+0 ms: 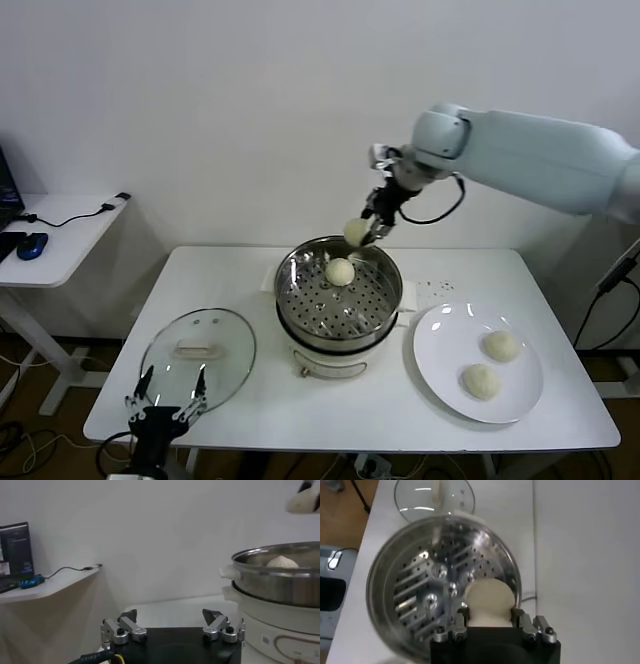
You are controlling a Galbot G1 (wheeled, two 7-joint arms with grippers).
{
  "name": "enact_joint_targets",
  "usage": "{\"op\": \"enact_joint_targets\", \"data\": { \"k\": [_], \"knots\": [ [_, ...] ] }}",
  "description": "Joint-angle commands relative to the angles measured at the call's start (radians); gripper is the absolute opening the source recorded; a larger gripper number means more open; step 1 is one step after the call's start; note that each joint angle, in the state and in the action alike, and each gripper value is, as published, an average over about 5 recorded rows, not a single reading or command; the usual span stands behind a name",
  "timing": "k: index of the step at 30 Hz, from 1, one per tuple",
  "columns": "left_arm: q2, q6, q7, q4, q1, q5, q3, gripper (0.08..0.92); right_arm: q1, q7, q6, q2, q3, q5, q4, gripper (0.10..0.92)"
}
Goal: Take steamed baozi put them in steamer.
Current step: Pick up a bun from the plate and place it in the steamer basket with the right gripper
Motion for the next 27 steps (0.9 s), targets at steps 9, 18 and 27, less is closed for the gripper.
{"op": "enact_joint_targets", "data": {
  "k": [9, 18, 27],
  "knots": [
    [0.025, 0.0, 0.002, 0.003, -0.008, 0.003, 0.002, 0.823, -0.156, 0.07, -0.042, 0.249, -0.041, 0.037, -0.093, 0.56],
    [0.031, 0.006, 0.004, 0.01, -0.023, 0.007, 0.009, 0.823, -0.2, 0.069, -0.042, 0.257, -0.056, 0.017, -0.122, 0.562],
    [0.032, 0.005, 0.003, 0.024, -0.026, 0.006, 0.008, 0.823, -0.229, 0.073, -0.042, 0.26, -0.049, 0.006, -0.147, 0.563]
  ]
}}
